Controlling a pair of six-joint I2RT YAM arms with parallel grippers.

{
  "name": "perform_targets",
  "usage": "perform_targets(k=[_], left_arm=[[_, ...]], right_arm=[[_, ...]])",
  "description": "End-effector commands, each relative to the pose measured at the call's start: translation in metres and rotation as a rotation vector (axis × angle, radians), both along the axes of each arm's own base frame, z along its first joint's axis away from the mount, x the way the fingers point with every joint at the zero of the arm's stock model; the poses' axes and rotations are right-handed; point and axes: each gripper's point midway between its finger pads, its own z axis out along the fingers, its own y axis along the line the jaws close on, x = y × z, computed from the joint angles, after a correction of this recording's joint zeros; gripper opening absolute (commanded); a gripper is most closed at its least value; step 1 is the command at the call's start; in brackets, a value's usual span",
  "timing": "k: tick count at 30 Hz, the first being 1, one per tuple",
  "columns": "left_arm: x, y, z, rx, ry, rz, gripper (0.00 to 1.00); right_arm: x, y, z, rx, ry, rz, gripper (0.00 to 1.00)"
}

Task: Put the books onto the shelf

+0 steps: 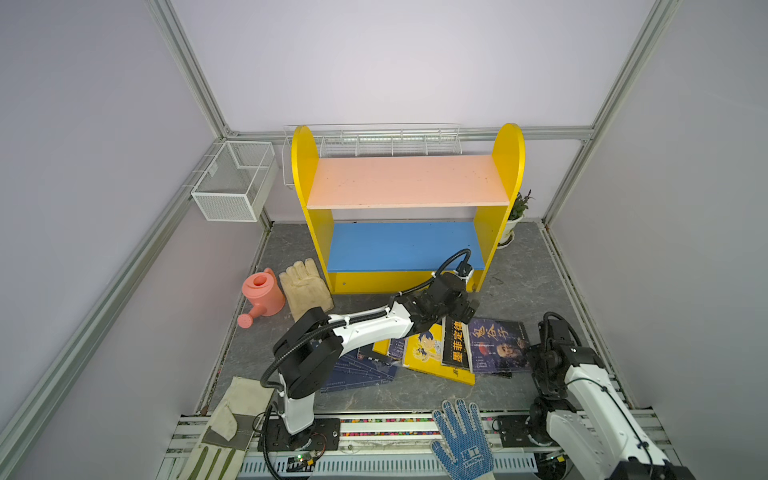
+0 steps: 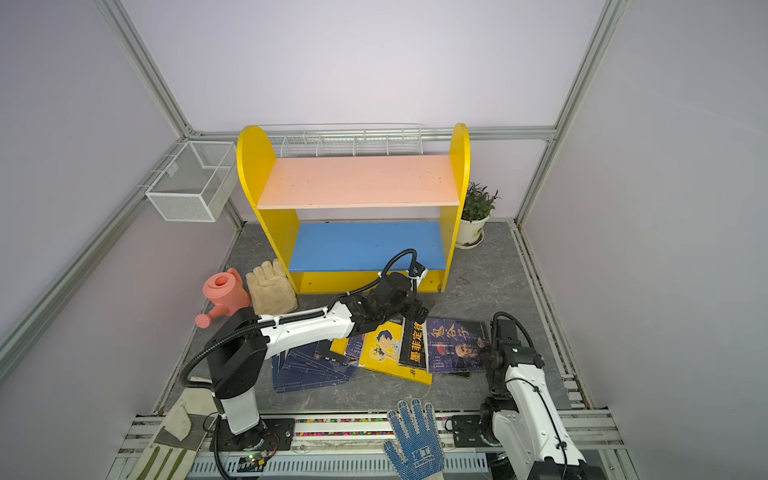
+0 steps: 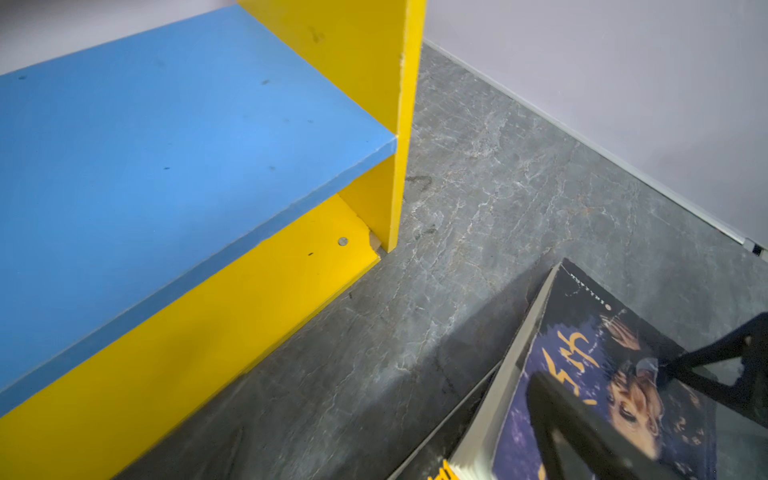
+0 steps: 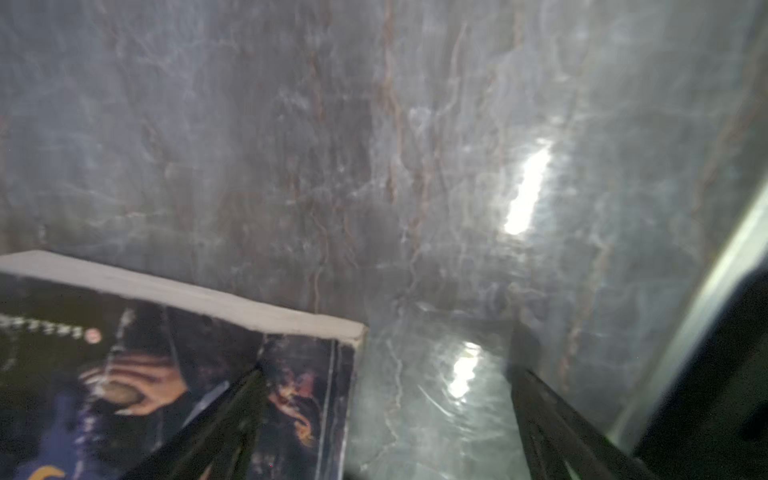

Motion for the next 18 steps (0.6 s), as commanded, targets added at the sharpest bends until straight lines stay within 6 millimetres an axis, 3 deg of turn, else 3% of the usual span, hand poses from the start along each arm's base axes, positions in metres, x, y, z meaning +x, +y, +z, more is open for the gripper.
perform_targets(k=[1,4,8,18], left_arm=[[-0.010,-0.011,-0.015,0.083,0.004,-0.058,1.00],[-0.013,-0.021,-0.024,0.087,0.035,-0.086,1.00],[-0.015,-0.030,-0.041,0.126,0.080,-0.111,1.00],[-0.005,-0.019,-0.081,0.295,0.084,-0.072,0.86]], right_arm=[[-0.006,0.034,-0.031,0.214,-0.004,-0.058,0.98],[0.003,0.025,-0.017,0.154,-0.020,-0.004,0.97],[0.018,0.034,-0.017,0.199,-0.056,0.042,0.97],[0.052,0.057,-0.018,0.320,-0.087,0.184,0.99]])
